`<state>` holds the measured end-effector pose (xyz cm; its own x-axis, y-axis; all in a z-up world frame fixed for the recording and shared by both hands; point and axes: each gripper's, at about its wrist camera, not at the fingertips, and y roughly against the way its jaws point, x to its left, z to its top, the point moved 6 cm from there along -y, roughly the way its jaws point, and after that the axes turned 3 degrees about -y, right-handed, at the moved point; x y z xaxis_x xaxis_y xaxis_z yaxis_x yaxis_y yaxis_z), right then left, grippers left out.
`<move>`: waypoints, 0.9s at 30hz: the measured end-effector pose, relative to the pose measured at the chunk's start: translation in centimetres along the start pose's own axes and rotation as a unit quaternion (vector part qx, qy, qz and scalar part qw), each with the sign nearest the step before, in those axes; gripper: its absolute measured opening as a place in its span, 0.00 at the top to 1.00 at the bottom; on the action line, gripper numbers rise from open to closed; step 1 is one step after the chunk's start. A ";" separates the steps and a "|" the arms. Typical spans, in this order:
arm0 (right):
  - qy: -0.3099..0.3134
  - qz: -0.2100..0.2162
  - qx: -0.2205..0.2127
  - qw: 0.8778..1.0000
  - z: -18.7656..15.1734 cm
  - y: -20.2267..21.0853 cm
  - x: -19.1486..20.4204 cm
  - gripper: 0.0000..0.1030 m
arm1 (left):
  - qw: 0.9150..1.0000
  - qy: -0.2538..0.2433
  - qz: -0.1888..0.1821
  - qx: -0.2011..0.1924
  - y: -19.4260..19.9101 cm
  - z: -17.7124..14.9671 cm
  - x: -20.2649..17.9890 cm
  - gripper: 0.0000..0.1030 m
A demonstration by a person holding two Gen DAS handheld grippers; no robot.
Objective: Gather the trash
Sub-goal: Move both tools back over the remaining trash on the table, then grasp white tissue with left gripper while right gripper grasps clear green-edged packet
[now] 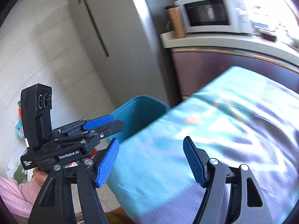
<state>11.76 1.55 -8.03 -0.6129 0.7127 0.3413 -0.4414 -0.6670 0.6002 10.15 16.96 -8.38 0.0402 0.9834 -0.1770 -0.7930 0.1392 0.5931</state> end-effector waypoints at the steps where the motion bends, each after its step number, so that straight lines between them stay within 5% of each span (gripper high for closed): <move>1: -0.007 -0.008 -0.007 1.000 -0.2 1.0 -0.7 0.33 | 1.000 -0.007 -0.007 0.003 -0.3 0.0 -1.0 0.51; 13: -0.094 -0.131 -0.081 0.984 -3.5 11.4 -10.3 0.33 | 0.990 -0.091 -0.100 0.039 -4.2 -0.5 -13.5 0.51; 27: -0.185 -0.229 -0.116 0.949 -7.4 18.3 -21.0 0.33 | 0.964 -0.178 -0.182 0.084 -9.9 0.0 -27.1 0.52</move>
<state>11.67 -27.25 -9.58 -0.0691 0.9379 0.3399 -0.7643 -0.2687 0.5862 16.96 -11.04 -9.45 0.5257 0.8400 -0.1345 -0.5792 0.4692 0.6667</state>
